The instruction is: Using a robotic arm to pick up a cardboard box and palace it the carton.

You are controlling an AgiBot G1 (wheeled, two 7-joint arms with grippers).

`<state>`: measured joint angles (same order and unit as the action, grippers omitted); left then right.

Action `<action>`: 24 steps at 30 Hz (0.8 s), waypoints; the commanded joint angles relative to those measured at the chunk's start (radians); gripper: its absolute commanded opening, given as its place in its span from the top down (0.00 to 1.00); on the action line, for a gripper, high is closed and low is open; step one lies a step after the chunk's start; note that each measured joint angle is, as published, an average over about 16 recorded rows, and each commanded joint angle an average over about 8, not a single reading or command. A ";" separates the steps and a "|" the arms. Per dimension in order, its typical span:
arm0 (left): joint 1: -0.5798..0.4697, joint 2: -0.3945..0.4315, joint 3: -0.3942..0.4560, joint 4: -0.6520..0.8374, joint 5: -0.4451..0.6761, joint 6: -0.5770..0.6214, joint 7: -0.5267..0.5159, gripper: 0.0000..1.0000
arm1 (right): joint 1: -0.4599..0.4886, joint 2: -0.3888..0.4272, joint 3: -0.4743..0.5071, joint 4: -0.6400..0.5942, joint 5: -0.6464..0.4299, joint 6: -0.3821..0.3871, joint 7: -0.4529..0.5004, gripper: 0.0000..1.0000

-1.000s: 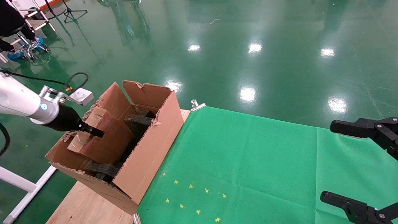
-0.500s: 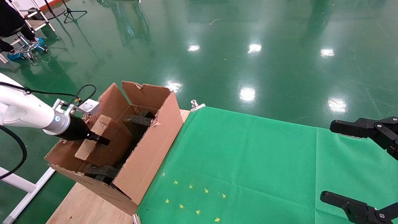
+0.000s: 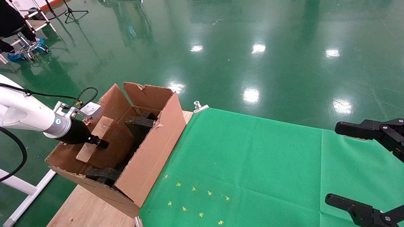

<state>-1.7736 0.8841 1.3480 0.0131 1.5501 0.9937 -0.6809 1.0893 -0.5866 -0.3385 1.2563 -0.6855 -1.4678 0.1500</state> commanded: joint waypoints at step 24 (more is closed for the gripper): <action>-0.166 -0.148 -0.107 -0.203 -0.154 0.110 0.181 0.00 | 0.000 0.000 0.000 0.000 0.000 0.000 0.000 0.00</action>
<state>-1.9296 0.7368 1.2482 -0.1983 1.4055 1.1054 -0.5110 1.0894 -0.5865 -0.3387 1.2562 -0.6853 -1.4677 0.1499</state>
